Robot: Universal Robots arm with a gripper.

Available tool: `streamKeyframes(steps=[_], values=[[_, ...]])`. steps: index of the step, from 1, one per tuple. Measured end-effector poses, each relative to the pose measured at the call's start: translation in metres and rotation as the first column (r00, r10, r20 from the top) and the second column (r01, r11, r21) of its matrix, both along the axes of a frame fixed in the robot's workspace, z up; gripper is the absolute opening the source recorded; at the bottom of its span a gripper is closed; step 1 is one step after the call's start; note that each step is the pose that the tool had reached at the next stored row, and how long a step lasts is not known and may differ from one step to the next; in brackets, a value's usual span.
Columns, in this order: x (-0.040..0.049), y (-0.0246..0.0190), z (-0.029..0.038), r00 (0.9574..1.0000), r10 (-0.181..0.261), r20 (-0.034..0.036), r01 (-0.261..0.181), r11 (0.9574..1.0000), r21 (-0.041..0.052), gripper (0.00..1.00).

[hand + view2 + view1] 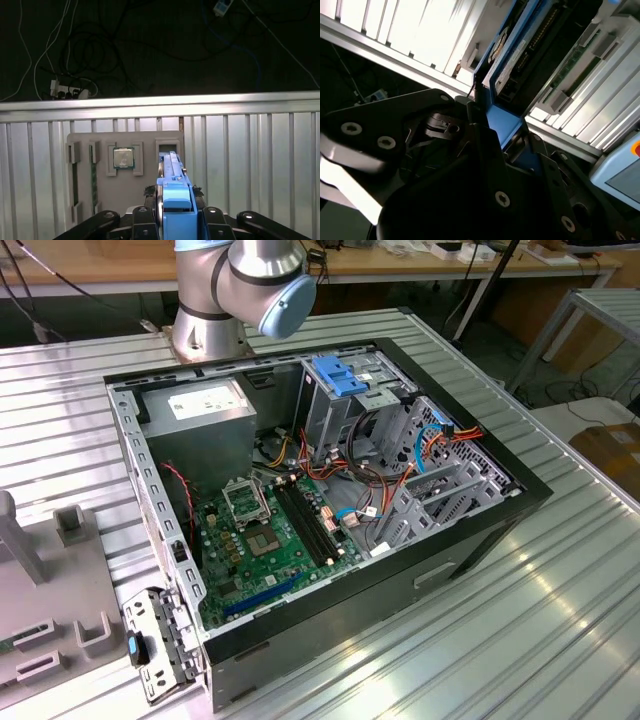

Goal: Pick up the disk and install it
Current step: 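Pick up the disk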

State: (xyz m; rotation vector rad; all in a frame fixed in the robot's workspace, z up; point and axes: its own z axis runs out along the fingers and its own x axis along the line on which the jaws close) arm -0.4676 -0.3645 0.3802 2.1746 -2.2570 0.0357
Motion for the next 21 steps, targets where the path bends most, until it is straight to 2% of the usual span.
streamKeyframes(steps=[19,21], values=[[0.0000,0.0000,0.0364,1.0000,0.000,-0.0005,0.000,1.0000,0.0000,0.37],[0.0000,0.0000,0.0383,1.0000,0.000,-0.0005,0.000,1.0000,-0.0001,0.37]])
